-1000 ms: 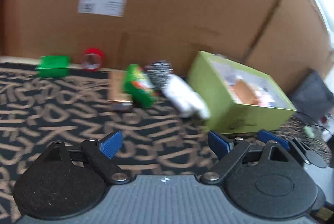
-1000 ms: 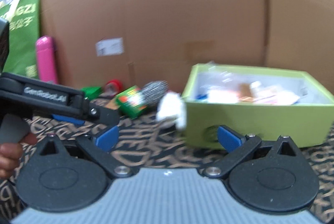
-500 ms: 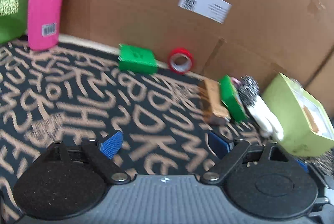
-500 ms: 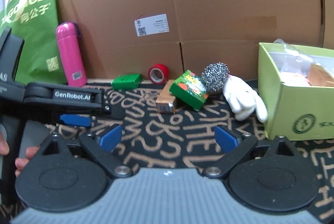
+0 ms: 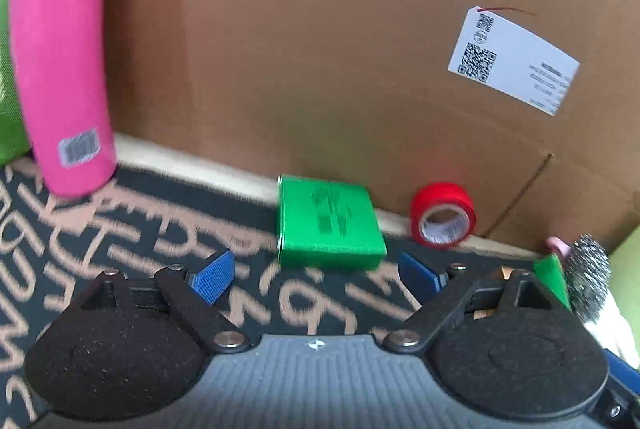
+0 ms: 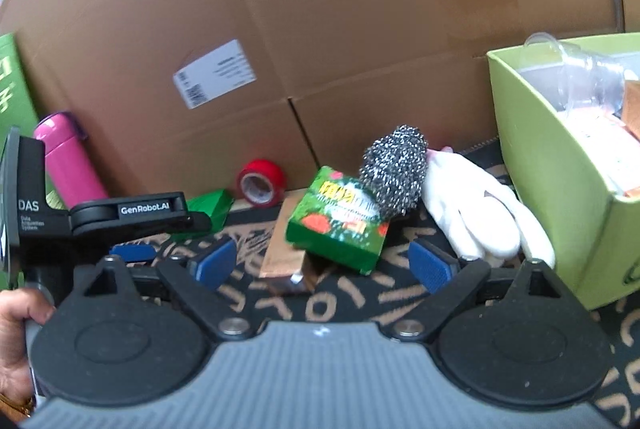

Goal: Organize objects
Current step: 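Grasp the green box with the left tool while the right tool grasps the green-red snack box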

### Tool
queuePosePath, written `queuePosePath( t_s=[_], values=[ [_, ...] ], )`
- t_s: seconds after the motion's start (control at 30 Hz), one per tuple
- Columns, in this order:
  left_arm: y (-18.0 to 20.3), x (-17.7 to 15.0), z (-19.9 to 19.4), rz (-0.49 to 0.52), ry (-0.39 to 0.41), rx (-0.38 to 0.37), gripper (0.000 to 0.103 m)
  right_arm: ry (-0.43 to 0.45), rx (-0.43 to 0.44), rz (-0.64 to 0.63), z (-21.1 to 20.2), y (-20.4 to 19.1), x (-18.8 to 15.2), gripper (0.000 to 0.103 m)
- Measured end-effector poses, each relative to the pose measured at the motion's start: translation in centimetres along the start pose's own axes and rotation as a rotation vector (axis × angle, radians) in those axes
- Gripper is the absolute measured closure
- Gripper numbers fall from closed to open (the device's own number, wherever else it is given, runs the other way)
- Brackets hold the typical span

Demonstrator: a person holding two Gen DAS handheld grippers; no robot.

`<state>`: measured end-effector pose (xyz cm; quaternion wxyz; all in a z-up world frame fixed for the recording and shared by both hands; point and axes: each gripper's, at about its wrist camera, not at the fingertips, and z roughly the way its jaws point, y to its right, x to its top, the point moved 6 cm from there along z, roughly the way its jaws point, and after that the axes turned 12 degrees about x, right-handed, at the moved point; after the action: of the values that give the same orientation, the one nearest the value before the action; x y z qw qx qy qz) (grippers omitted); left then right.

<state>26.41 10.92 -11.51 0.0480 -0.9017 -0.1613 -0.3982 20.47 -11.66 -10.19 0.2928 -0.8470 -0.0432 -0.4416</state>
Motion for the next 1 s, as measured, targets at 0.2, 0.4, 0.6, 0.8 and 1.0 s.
queuePosePath(
  t_s=[0.2,0.4,0.6,0.8,1.0],
  values=[
    [0.8,1.2,1.8,0.037,0.011,0.023,0.011,-0.007,-0.011,0.058,2.0,1.2,0.4,0.014],
    [1.3,0.7,1.3,0.154,0.027,-0.011,0.037,-0.034,-0.011,-0.005,1.7,1.0,0.2,0.038],
    [1.2,-4.2,-4.8,0.246,-0.002,-0.15,0.038,-0.071,0.004,-0.209,-2.5,-1.8,-1.8,0.038],
    [1.3,-11.3,-12.4,0.333,-0.014,-0.271,0.037,-0.162,-0.066,-0.379,-8.7,-2.4,-6.4,0.038],
    [3.6,-13.6,-14.5,0.324,-0.013,-0.28,0.024,-0.187,-0.113,-0.38,-12.0,-2.0,-8.9,0.034]
  ],
)
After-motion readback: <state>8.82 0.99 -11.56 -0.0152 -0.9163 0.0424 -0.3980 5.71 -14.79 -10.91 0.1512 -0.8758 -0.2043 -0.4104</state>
